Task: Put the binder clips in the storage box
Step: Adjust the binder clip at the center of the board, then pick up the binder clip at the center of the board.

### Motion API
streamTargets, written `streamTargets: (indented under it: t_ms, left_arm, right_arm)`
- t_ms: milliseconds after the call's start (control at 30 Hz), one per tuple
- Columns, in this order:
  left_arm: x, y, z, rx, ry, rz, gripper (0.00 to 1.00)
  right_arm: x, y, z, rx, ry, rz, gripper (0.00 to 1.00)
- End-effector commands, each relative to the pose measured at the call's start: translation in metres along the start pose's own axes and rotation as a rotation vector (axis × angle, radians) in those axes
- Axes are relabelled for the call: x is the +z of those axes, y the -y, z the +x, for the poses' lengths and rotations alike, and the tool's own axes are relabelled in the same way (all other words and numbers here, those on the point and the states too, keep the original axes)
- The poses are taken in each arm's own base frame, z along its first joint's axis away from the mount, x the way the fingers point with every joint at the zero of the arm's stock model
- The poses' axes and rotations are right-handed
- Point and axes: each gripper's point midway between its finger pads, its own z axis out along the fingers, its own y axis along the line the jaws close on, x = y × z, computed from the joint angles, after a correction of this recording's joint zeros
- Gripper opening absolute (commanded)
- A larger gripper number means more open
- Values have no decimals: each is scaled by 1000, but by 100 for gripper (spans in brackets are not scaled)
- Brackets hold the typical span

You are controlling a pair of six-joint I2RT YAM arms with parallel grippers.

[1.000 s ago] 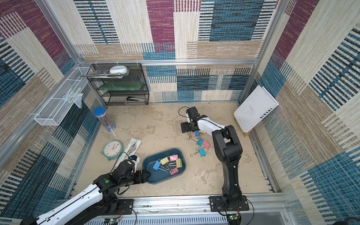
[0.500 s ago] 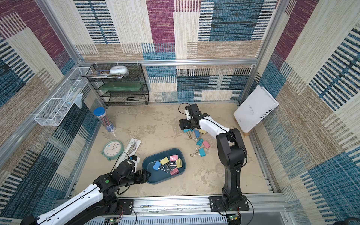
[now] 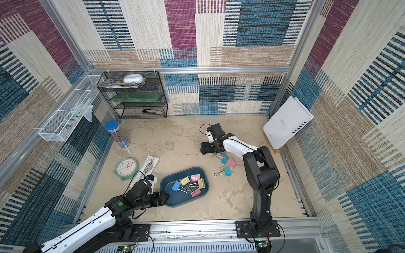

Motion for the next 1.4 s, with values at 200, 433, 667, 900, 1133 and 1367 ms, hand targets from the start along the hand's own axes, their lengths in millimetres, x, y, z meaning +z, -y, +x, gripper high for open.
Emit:
streamTargets:
  t_ms: [200,433,667,900,1133,1367]
  left_arm:
    - [0,-5,3,7,-9,-17,85]
    - [0,-5,3,6,-9,-20,85]
    - [0,-6,3,4,-8,-23,85]
    - [1,-6,2,1,-11,-26,85]
    - [1,-7,2,-1,-8,-31,85]
    - [1,-7,2,-1,-9,-32,85]
  right_arm:
    - [20,4,-10,1,13,2,92]
    - [32,24,-18,4,-10,64,92]
    - [34,44,-11,-1,-33,124,92]
    - [44,45,-19,-33,-37,112,93]
    - [54,43,-10,-49,-69,79,88]
    - [61,41,3,-71,-103,73,77]
